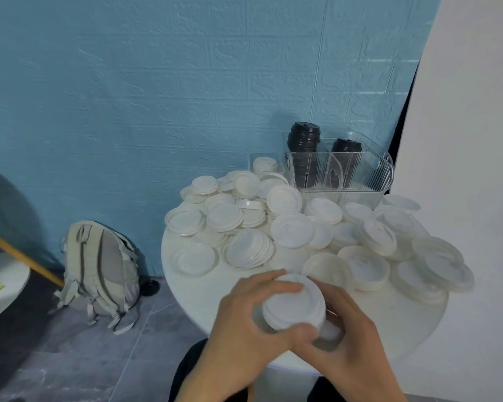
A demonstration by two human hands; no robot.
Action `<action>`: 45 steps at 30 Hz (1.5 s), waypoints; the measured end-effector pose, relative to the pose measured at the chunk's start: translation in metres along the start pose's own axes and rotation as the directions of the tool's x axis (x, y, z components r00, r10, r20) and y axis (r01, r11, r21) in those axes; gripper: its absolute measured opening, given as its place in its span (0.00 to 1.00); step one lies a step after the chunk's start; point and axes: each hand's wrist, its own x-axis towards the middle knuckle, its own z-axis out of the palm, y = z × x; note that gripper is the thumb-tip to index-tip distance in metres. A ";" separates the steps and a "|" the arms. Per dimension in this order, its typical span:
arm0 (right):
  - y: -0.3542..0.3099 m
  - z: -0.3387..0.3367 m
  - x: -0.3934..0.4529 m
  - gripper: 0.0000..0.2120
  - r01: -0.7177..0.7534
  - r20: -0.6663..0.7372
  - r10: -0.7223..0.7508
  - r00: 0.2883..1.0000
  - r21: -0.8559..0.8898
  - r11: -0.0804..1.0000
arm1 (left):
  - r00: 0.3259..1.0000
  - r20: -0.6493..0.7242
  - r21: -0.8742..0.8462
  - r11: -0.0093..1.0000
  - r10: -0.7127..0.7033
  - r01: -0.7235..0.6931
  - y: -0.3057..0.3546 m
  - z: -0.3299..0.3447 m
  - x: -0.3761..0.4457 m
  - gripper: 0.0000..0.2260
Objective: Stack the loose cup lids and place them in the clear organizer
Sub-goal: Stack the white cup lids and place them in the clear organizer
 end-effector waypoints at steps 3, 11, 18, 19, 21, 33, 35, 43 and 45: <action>0.007 0.002 -0.002 0.38 -0.013 -0.010 0.013 1.000 0.012 1.000 | 1.000 -0.001 0.044 0.999 0.003 -0.003 -0.005 0.009 -0.003 0.26; 0.013 0.002 -0.001 0.42 0.066 -0.001 -0.067 0.998 -0.059 0.996 | 1.000 0.026 0.085 0.996 0.013 -0.015 -0.007 0.011 0.001 0.25; 0.016 0.002 0.000 0.39 0.086 -0.029 -0.088 0.996 -0.063 0.994 | 1.000 -0.003 0.147 0.989 0.018 -0.017 -0.011 0.020 -0.003 0.25; 0.016 0.002 -0.001 0.39 0.074 -0.032 -0.076 0.997 -0.052 0.996 | 0.999 -0.015 0.156 0.987 0.029 -0.026 -0.012 0.023 -0.005 0.25; 0.015 0.002 -0.002 0.39 0.055 -0.025 -0.056 0.998 -0.040 0.998 | 0.998 -0.034 0.158 0.986 0.051 -0.045 -0.013 0.027 -0.008 0.24; 0.008 -0.002 -0.002 0.43 0.030 0.035 -0.027 0.999 -0.072 0.997 | 0.886 -0.459 0.301 0.926 -0.071 0.230 -0.048 -0.047 0.029 0.22; 0.008 -0.002 -0.002 0.44 0.022 0.038 -0.020 0.999 -0.069 0.997 | 0.863 -0.450 0.353 0.842 -0.230 0.408 -0.058 -0.062 0.038 0.30; 0.010 -0.002 -0.001 0.44 0.021 0.042 -0.018 0.999 -0.070 0.997 | 0.831 -0.353 0.414 0.724 -0.431 0.552 -0.068 -0.076 0.052 0.46; 0.010 -0.002 -0.001 0.44 0.018 0.041 -0.016 0.999 -0.066 0.998 | 0.827 -0.356 0.420 0.716 -0.434 0.557 -0.067 -0.077 0.055 0.47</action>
